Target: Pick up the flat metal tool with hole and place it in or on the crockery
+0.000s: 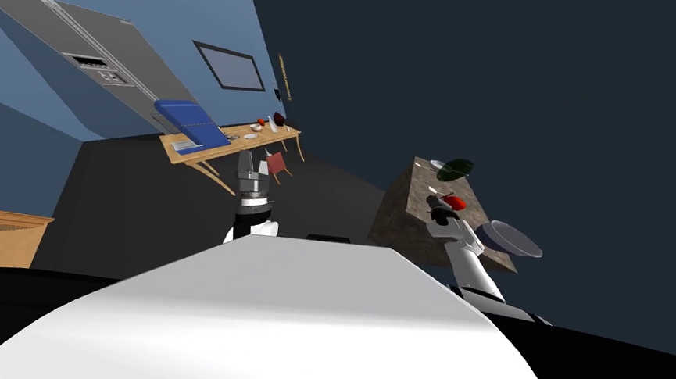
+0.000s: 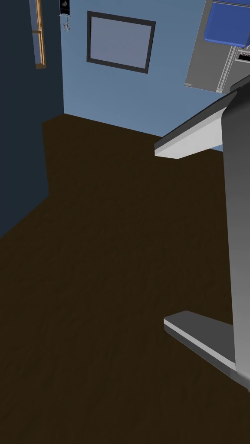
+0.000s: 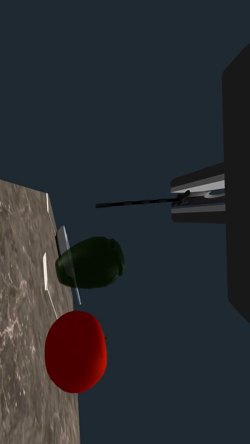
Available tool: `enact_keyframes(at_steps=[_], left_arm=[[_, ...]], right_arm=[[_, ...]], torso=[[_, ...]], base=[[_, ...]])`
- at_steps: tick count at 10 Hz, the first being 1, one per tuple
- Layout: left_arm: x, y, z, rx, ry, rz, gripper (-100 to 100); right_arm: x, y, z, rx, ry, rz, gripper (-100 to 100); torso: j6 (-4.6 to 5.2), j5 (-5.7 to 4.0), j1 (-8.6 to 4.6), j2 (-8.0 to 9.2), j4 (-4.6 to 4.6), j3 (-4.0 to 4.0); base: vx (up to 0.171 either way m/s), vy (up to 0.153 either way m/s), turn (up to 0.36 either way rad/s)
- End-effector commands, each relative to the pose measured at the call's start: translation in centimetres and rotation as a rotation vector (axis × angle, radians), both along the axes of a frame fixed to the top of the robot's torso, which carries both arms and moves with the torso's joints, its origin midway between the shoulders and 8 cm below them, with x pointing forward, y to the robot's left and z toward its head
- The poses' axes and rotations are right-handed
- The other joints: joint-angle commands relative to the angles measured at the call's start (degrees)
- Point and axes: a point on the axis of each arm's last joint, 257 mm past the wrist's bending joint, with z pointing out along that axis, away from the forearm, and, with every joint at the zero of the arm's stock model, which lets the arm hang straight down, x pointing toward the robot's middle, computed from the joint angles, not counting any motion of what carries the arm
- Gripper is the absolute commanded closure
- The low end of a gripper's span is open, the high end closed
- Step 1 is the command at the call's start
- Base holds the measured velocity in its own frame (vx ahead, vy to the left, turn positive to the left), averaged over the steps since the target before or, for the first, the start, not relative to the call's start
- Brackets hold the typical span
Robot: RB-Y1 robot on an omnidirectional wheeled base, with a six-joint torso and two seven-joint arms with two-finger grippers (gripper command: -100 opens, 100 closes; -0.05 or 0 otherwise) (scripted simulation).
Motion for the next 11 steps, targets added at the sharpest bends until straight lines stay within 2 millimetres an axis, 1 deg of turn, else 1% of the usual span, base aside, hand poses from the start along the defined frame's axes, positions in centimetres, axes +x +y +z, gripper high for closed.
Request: enact_keyframes(at_steps=[1, 3, 4, 6, 8, 11], left_arm=[[0.0, 0.0, 0.0, 0.000, 0.000, 0.000, 0], [0.0, 0.0, 0.0, 0.000, 0.000, 0.000, 0], [0.0, 0.0, 0.0, 0.000, 0.000, 0.000, 0], [0.0, 0.0, 0.0, 0.000, 0.000, 0.000, 0], [0.0, 0.0, 0.0, 0.000, 0.000, 0.000, 0], [0.0, 0.0, 0.0, 0.001, 0.000, 0.000, 0]], right_arm=[[0.2, -0.7, 1.6, 0.003, -0.024, -0.004, 100], [0.1, -1.4, 2.5, -0.007, -0.023, 0.000, 100], [-0.1, -1.6, 2.7, -0.013, -0.017, 0.003, 100], [-0.9, -2.4, 2.8, -0.036, 0.016, 0.014, 100], [-1.8, -2.9, 2.6, -0.054, 0.048, 0.024, 100], [-3.3, -3.6, 2.0, -0.084, 0.109, 0.041, 100]], torso=[[0.00, 0.00, 0.00, 0.00, 0.00, 0.00], [0.04, -0.05, -0.19, 0.00, 0.01, 0.01], [0.04, -0.11, -0.39, -0.07, 0.00, -0.03], [0.09, -0.22, -0.94, -0.32, -0.07, -0.18], [0.06, -0.29, -1.02, -0.44, -0.13, -0.27], [0.04, -0.33, -1.26, -0.55, -0.19, -0.35]], base=[[-0.175, 0.015, 0.071], [-0.134, -0.045, 0.031], [-0.077, -0.115, 0.015], [-0.053, -0.191, -0.007], [-0.032, -0.186, -0.023], [-0.021, -0.236, -0.026]])
